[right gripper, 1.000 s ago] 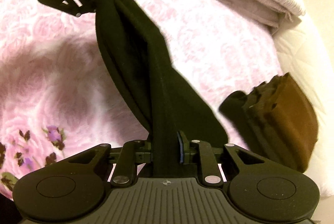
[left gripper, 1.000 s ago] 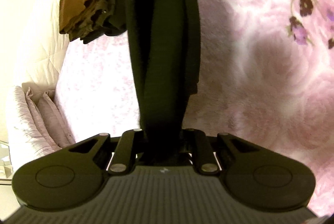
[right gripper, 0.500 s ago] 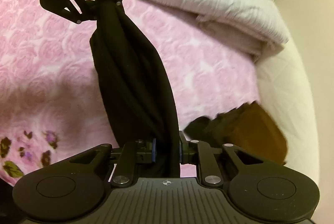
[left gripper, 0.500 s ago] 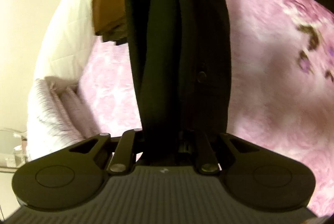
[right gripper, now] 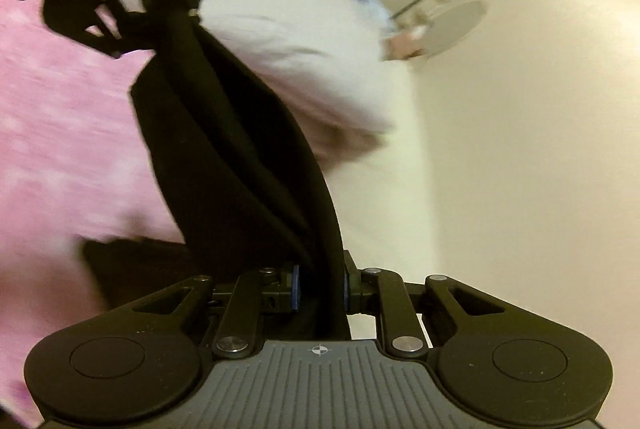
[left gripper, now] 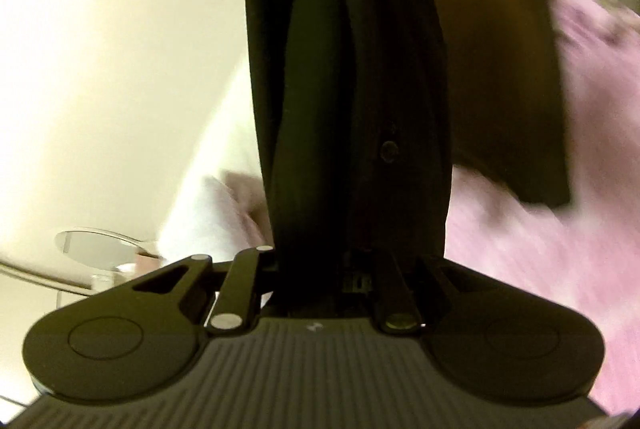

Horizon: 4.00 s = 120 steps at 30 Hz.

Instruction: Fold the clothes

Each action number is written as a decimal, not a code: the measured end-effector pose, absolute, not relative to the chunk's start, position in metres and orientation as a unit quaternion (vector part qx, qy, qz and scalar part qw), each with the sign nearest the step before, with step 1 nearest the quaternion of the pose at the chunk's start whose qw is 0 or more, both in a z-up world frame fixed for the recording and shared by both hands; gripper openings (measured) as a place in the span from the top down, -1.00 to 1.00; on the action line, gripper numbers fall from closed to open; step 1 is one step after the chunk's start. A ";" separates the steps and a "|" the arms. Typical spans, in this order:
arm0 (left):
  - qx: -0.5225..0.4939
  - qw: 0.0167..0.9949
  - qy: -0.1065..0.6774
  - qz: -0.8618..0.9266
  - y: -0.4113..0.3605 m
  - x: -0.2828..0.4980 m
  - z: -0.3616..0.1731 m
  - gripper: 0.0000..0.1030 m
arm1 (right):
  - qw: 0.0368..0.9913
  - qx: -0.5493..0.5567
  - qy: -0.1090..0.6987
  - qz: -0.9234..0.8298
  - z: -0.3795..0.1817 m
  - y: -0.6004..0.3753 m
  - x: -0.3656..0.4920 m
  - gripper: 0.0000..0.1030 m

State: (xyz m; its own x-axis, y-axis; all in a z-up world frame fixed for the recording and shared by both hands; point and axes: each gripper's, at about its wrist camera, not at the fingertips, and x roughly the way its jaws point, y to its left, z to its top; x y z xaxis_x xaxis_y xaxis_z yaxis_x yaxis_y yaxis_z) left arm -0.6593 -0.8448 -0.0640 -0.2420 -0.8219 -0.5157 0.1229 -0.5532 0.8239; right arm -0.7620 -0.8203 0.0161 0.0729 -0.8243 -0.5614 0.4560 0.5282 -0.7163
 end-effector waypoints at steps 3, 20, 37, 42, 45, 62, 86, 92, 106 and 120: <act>0.491 0.368 -0.340 -0.712 -0.877 -0.712 -0.066 0.73 | 0.691 -0.234 0.493 -0.474 0.021 -0.853 -0.809 0.67; 0.576 0.250 -0.293 -0.721 -0.857 -0.794 -0.286 0.64 | 0.703 -0.103 0.567 -0.416 -0.200 -0.849 -0.894 0.66; 0.563 0.245 -0.301 -0.729 -0.870 -0.769 -0.286 0.62 | 0.691 -0.095 0.579 -0.422 -0.204 -0.854 -0.897 0.66; 0.544 0.257 -0.312 -0.735 -0.874 -0.754 -0.278 0.68 | 0.691 -0.105 0.574 -0.428 -0.195 -0.852 -0.896 0.67; 0.526 0.274 -0.320 -0.739 -0.875 -0.740 -0.267 0.69 | 0.701 -0.105 0.551 -0.441 -0.173 -0.840 -0.895 0.67; 0.538 0.259 -0.358 -0.718 -0.844 -0.721 -0.301 0.64 | 0.684 -0.122 0.586 -0.417 -0.220 -0.791 -0.899 0.66; 0.550 0.304 -0.304 -0.716 -0.813 -0.746 -0.240 0.23 | 0.679 -0.080 0.582 -0.441 -0.200 -0.772 -0.896 0.27; 0.549 0.358 -0.217 -0.723 -0.781 -0.751 -0.211 0.22 | 0.679 0.008 0.567 -0.466 -0.175 -0.765 -0.900 -0.01; 0.494 0.481 -0.016 -0.724 -0.770 -0.725 -0.140 -0.27 | 0.673 0.166 0.483 -0.535 -0.113 -0.764 -0.899 -0.58; 0.445 0.529 0.139 -0.710 -0.759 -0.701 -0.126 -0.95 | 0.671 0.251 0.445 -0.538 -0.100 -0.757 -0.887 -1.00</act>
